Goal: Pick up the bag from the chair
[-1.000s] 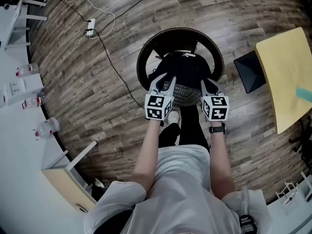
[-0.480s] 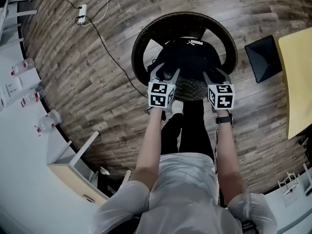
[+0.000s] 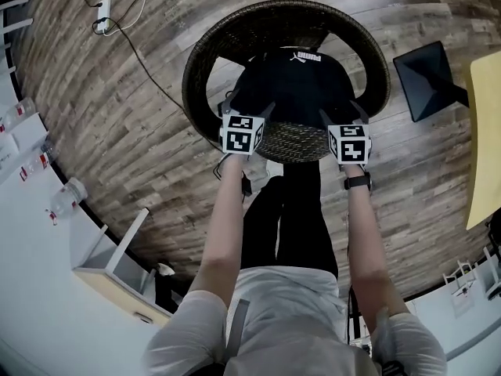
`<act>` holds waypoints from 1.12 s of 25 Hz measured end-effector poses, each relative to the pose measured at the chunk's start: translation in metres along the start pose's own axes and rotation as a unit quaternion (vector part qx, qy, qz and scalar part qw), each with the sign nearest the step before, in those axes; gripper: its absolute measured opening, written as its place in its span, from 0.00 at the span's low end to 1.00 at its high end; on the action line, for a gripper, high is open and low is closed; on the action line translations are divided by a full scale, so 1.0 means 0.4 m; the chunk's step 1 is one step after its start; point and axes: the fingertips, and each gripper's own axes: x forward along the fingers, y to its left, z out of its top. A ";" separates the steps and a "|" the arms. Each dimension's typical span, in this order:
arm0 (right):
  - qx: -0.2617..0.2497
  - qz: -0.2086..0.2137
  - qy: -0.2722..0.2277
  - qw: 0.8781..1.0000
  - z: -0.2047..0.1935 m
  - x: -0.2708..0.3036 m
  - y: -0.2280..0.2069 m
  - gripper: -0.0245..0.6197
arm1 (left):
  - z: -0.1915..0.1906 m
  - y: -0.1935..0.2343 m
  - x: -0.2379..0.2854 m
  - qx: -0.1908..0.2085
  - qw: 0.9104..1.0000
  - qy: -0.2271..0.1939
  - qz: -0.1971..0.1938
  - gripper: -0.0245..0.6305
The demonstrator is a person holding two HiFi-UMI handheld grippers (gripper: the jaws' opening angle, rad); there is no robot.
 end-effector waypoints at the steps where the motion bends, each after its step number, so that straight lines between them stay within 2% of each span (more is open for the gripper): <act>1: -0.001 -0.001 0.002 1.000 -0.010 0.020 -0.008 0.50 | -0.008 0.007 0.018 0.006 1.000 0.007 -0.002 0.63; 4: -0.001 -0.004 0.016 1.000 -0.037 0.065 -0.025 0.52 | -0.022 0.023 0.056 0.018 1.000 0.020 -0.001 0.63; 7: 0.005 -0.011 0.023 1.000 -0.049 0.089 -0.043 0.52 | -0.027 0.026 0.090 0.012 1.000 0.026 0.004 0.63; 10: -0.009 -0.036 0.032 0.999 -0.058 0.107 -0.058 0.52 | -0.035 0.028 0.113 0.000 0.999 0.037 0.009 0.62; 12: -0.015 -0.061 0.032 0.998 -0.063 0.111 -0.073 0.48 | -0.040 0.034 0.113 -0.013 0.999 0.046 0.018 0.51; 15: 0.005 -0.072 0.034 0.997 -0.073 0.120 -0.083 0.47 | -0.043 0.052 0.107 -0.022 0.997 0.056 0.038 0.28; 16: 0.008 -0.073 0.037 0.997 -0.075 0.124 -0.085 0.46 | -0.044 0.053 0.106 -0.026 0.997 0.059 0.039 0.27; 20: 0.024 -0.076 0.050 0.996 -0.087 0.139 -0.097 0.31 | -0.045 0.040 0.100 -0.047 0.996 0.064 0.031 0.16; 23: 0.048 -0.066 0.053 0.995 -0.085 0.137 -0.094 0.24 | -0.038 0.028 0.090 -0.056 0.996 0.062 0.028 0.14; 28: 0.069 -0.051 0.050 0.995 -0.078 0.118 -0.082 0.15 | -0.014 0.005 0.065 -0.048 0.997 0.052 0.028 0.12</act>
